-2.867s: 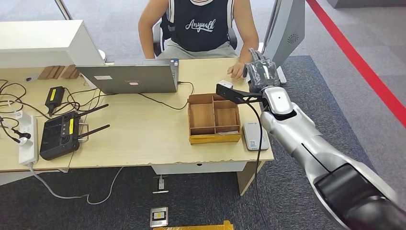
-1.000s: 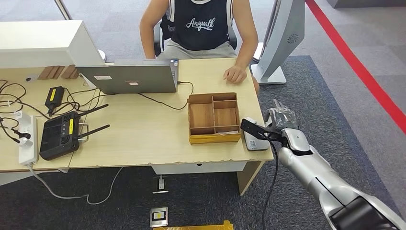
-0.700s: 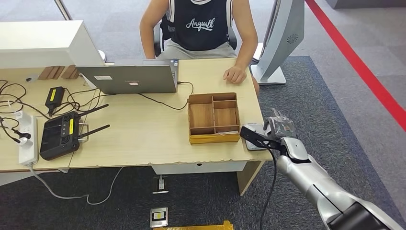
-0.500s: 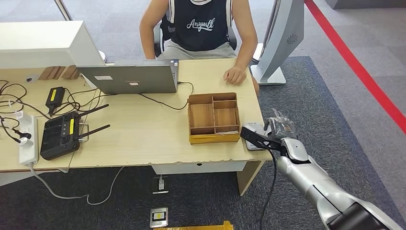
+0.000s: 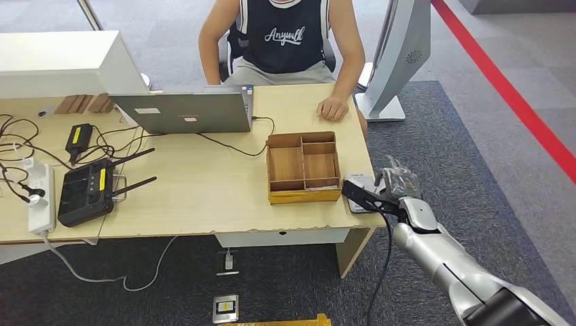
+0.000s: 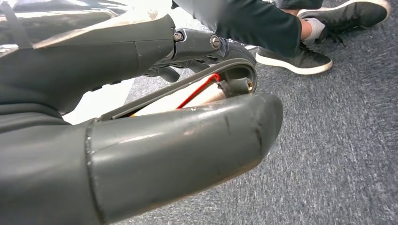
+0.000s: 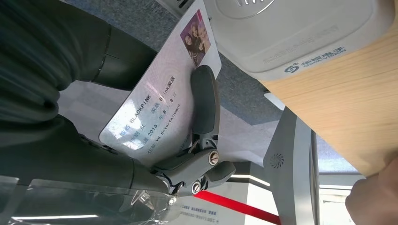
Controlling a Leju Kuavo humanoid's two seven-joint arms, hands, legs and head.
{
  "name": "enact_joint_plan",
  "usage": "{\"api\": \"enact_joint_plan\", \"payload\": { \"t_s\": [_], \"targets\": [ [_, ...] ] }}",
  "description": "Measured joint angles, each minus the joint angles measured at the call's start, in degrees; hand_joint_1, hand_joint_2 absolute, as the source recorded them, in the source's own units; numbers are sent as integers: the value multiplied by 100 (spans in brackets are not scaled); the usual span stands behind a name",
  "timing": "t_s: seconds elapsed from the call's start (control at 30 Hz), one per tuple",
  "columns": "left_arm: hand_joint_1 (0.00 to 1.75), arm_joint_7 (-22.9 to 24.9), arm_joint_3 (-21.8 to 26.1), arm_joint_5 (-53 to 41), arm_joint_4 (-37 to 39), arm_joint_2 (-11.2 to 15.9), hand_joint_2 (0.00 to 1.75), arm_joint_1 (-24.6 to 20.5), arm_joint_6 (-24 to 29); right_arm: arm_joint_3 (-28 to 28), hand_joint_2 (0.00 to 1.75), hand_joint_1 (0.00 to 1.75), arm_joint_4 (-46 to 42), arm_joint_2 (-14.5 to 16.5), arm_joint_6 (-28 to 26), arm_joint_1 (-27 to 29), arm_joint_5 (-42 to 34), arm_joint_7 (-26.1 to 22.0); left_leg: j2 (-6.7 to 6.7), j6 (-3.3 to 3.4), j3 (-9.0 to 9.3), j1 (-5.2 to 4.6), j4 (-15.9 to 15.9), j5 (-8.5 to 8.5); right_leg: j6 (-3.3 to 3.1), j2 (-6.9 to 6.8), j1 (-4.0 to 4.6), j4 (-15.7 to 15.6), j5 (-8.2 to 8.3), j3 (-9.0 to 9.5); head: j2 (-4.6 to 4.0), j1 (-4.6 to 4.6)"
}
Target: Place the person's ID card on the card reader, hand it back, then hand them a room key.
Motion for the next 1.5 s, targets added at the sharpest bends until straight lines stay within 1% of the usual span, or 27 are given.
{"api": "enact_joint_plan", "payload": {
  "t_s": [0.2, 0.37, 0.57, 0.77, 0.93, 1.1, 1.27, 1.4, 1.5],
  "targets": [
    [0, -52, 0, -50, -1, -1, 0, 0, 0, -10, 175, 175, -8, 14, -344, -24, -102, -84, -1, 1, -5, -1, 1, 2, 2, 0, -1, 1, 2, 0, 0, 0],
    [0, -116, 0, -108, 1, -1, 0, 2, 0, -75, 175, 175, -291, -66, -591, -179, -169, -26, -2, 1, -17, -3, 1, 3, 2, 0, -2, 5, 7, -12, 0, -1],
    [0, -225, -2, -193, 1, -2, 0, 2, -8, -193, 175, 175, -825, -199, -565, -728, -47, 144, -1, 1, -22, -4, 2, 4, 2, 0, -4, 5, 7, -20, 0, -1],
    [0, -258, -4, -238, 1, -6, 0, 2, -19, -263, 175, 175, -1208, -224, -447, -1203, 97, 218, -2, 1, -24, -4, 1, 4, 2, 0, -3, 5, 7, -21, 0, -1],
    [0, -282, -6, -261, 1, -11, 0, 2, -20, -284, 175, 175, -1365, -217, -371, -1416, 152, 252, -2, 1, -24, -4, 2, 3, 2, 0, -3, 5, 7, -21, 0, -1],
    [0, -303, -8, -297, 1, -14, 0, 1, -37, -289, 175, 175, -1446, -197, -364, -1481, 174, 260, -2, 1, -25, -4, 2, 3, 2, 0, -3, 5, 7, -21, 0, -1],
    [0, -296, -40, -465, 1, -16, 0, -62, -125, -268, 175, 175, -1445, -31, -277, -1563, 365, 188, -2, 0, -26, -3, 1, 4, 2, 0, -2, 6, 7, -22, 0, -1],
    [0, -256, -95, -591, -1, -27, 0, -170, -205, -211, 175, 175, -1384, 220, -220, -1679, 596, 105, -3, -2, -27, 0, 1, 6, 2, 0, 0, 8, 7, -22, 0, -2],
    [0, -234, -164, -697, -1, -33, 0, -240, -257, -149, 175, 175, -1299, 476, -87, -1817, 853, 56, -3, -3, -28, 1, 1, 8, 1, 0, 1, 11, 7, -24, 0, -1]
  ]
}}
